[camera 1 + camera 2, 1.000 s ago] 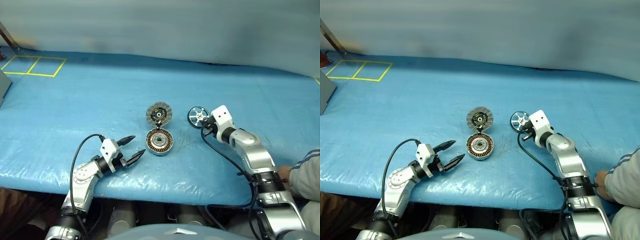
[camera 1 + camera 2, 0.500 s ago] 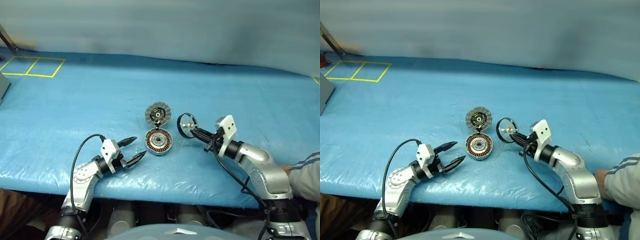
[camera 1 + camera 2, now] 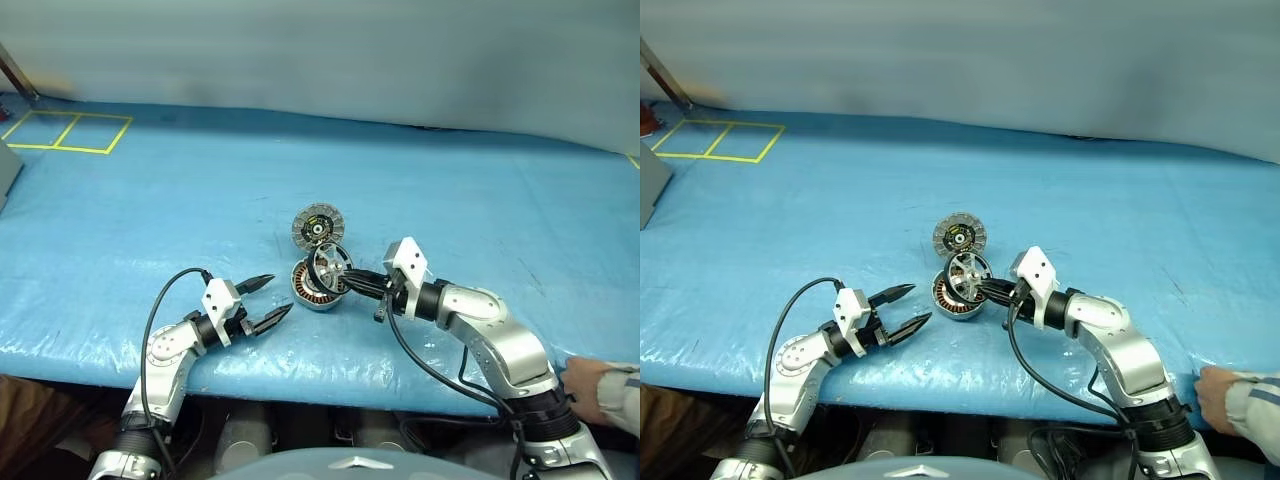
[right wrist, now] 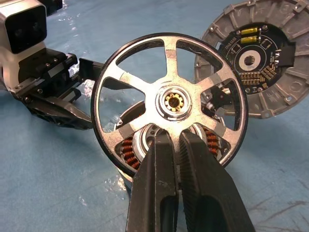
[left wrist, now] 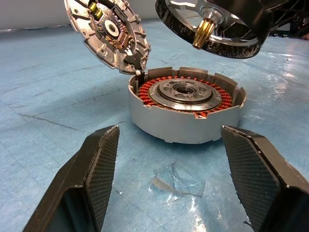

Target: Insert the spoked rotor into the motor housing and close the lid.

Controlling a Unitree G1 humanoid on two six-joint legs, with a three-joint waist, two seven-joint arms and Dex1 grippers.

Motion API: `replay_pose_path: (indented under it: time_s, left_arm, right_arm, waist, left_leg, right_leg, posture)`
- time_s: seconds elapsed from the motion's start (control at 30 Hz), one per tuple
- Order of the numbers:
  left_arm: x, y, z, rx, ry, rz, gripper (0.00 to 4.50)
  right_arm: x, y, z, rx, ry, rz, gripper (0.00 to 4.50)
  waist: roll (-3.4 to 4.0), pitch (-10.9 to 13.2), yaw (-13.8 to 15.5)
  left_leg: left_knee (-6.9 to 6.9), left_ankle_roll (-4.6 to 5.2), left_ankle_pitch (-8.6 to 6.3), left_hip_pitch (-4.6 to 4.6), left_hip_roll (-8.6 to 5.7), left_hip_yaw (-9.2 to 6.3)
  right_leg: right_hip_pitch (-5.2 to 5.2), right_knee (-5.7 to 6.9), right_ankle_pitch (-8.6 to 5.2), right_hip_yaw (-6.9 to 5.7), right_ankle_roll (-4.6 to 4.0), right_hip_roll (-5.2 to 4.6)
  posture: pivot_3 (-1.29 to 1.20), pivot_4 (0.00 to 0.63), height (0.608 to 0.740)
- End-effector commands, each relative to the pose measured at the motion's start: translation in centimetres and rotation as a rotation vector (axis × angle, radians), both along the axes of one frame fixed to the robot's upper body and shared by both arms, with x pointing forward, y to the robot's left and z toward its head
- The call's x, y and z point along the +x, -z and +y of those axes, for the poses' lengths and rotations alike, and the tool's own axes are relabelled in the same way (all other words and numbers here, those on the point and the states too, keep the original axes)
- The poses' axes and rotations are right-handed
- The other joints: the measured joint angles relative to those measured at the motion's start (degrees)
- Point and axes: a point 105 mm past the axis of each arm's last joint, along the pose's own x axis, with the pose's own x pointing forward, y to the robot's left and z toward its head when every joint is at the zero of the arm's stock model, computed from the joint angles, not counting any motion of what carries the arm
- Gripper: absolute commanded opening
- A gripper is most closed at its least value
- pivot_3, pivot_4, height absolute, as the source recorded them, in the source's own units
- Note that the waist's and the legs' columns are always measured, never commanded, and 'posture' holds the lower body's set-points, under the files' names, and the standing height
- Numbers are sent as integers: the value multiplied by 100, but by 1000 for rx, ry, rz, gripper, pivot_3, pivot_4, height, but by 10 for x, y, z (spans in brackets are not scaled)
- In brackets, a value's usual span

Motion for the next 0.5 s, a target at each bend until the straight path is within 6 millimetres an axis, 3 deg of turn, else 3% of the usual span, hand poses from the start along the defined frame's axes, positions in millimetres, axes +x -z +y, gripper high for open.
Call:
replay_pose_path:
  time_s: [0.03, 0.5]
  left_arm:
    - [2, -8, -3, 3, 16, -43, 3571]
    - [1, -10, -2, 6, 2, -49, 3571]
  right_arm:
    - [3, -6, 6, 0, -22, -48, 41]
    - [7, 10, 10, -55, -36, -26, 41]
  waist:
    - [0, 0, -1]
    - [0, 0, -1]
  left_leg:
    - [0, 0, 0, 0, 0, 0]
    - [0, 0, 0, 0, 0, 0]
  right_leg:
    - [0, 0, 0, 0, 0, 0]
    - [0, 0, 0, 0, 0, -1]
  posture:
    - [0, 150, 740]
    - [0, 150, 740]
